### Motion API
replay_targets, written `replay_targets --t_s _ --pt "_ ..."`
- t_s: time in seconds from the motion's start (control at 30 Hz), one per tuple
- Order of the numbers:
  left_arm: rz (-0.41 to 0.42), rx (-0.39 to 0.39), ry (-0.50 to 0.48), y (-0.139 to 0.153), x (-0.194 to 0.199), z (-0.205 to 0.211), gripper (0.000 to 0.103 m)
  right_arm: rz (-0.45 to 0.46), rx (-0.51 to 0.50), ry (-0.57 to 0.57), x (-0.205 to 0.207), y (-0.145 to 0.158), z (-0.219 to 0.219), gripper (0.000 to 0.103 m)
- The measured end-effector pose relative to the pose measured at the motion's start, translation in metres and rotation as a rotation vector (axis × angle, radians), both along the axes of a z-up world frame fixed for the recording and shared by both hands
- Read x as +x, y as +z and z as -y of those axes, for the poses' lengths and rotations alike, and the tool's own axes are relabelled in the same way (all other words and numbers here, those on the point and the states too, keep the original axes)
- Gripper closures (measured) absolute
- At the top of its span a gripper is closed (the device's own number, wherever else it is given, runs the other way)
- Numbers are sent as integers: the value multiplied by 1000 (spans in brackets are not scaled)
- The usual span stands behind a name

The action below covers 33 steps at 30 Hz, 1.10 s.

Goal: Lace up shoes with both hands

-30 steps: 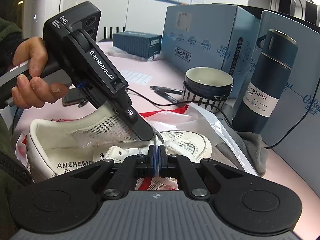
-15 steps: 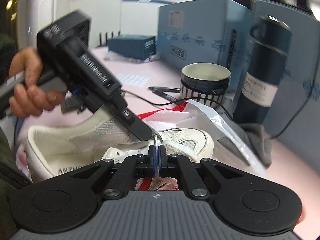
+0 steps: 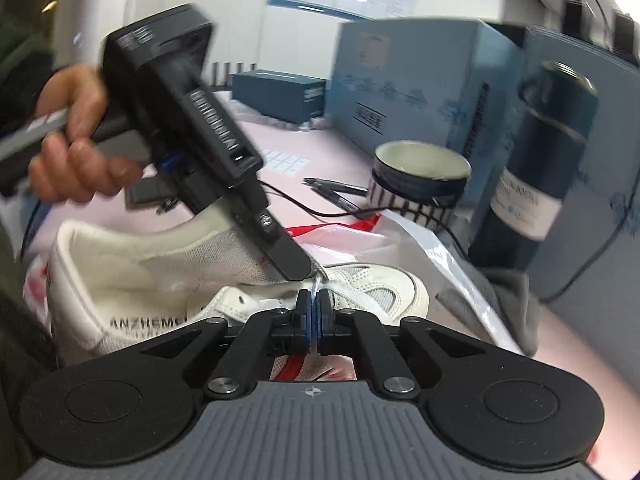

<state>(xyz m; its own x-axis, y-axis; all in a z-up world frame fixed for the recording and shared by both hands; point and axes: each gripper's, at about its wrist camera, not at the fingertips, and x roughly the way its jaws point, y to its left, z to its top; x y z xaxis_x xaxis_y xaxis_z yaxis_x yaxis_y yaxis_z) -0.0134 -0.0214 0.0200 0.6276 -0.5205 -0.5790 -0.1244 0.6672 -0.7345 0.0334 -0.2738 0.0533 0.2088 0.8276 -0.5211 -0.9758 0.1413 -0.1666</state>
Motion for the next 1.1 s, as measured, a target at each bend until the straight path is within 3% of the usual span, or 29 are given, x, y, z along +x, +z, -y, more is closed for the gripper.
replay_targets --t_s 0.1,0.57,0.9,1.1 --pt "0 2 -1 0 0 0 82 45 -12 37 -1 -1 0 100" --pt "-1 29 -25 2 3 1 82 -215 82 -75 21 -6 3 101" --pt "1 33 -42 2 4 0 82 -45 69 -8 6 -10 4 101" --pt "-3 44 -50 3 4 0 82 -19 95 -3 5 -17 6 101"
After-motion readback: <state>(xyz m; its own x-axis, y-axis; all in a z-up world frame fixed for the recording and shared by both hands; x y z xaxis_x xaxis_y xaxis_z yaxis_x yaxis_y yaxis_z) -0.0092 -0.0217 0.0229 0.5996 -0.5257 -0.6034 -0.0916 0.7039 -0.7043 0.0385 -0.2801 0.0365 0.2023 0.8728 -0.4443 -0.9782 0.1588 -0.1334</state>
